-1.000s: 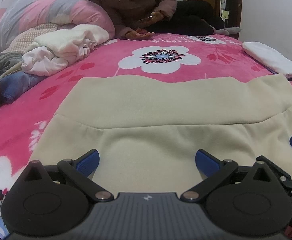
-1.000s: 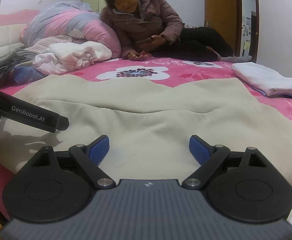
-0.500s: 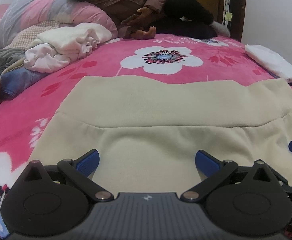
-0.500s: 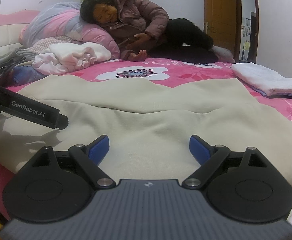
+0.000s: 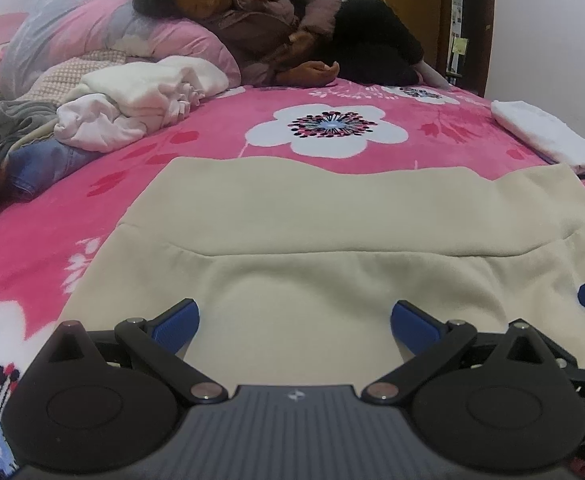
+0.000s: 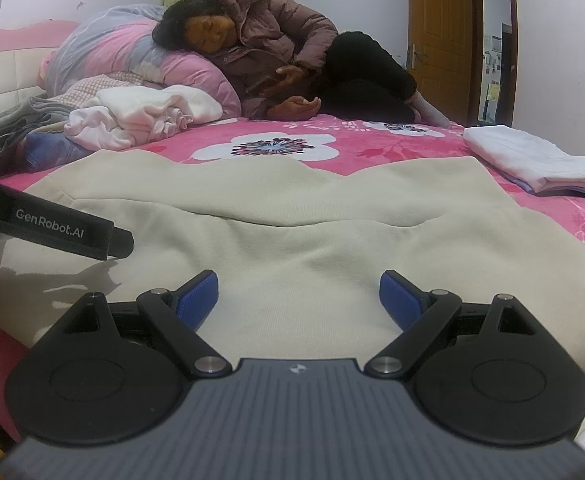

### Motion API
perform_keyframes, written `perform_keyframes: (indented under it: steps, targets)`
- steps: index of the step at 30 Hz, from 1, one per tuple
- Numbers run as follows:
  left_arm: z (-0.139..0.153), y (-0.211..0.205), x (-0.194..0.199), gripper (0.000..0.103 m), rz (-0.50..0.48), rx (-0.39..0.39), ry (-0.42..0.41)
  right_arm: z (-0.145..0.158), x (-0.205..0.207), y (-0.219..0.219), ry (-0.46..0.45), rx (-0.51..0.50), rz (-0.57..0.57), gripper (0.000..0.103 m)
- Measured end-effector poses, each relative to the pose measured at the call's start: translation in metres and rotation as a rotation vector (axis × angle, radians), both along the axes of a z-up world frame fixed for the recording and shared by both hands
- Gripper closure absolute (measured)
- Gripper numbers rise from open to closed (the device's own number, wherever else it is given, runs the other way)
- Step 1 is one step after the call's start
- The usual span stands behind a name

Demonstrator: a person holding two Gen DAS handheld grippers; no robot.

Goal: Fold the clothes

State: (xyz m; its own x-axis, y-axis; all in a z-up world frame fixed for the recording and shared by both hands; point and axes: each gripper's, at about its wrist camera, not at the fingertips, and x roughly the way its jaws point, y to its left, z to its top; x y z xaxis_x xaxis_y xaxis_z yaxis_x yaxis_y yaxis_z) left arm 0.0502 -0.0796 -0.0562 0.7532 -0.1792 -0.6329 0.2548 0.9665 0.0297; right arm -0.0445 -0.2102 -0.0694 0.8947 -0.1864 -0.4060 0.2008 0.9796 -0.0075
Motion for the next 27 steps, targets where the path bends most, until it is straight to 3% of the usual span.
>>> perform_keyframes:
  steps: [12, 19, 21, 27]
  targets:
    - [-0.003, -0.002, -0.005, 0.000, -0.015, 0.019, -0.029, -0.002, -0.002, 0.000, -0.019, -0.008, -0.012, 0.013]
    - [0.009, 0.021, -0.007, 0.000, -0.025, -0.095, -0.017, 0.012, -0.016, 0.001, -0.054, -0.036, -0.050, 0.004]
    - [0.011, 0.028, -0.009, 0.000, -0.026, -0.097, -0.030, 0.019, -0.027, 0.003, -0.098, -0.074, -0.052, 0.003]
    - [0.007, 0.043, -0.010, 0.000, -0.019, -0.062, -0.047, 0.025, -0.051, -0.022, -0.076, -0.045, -0.116, 0.003]
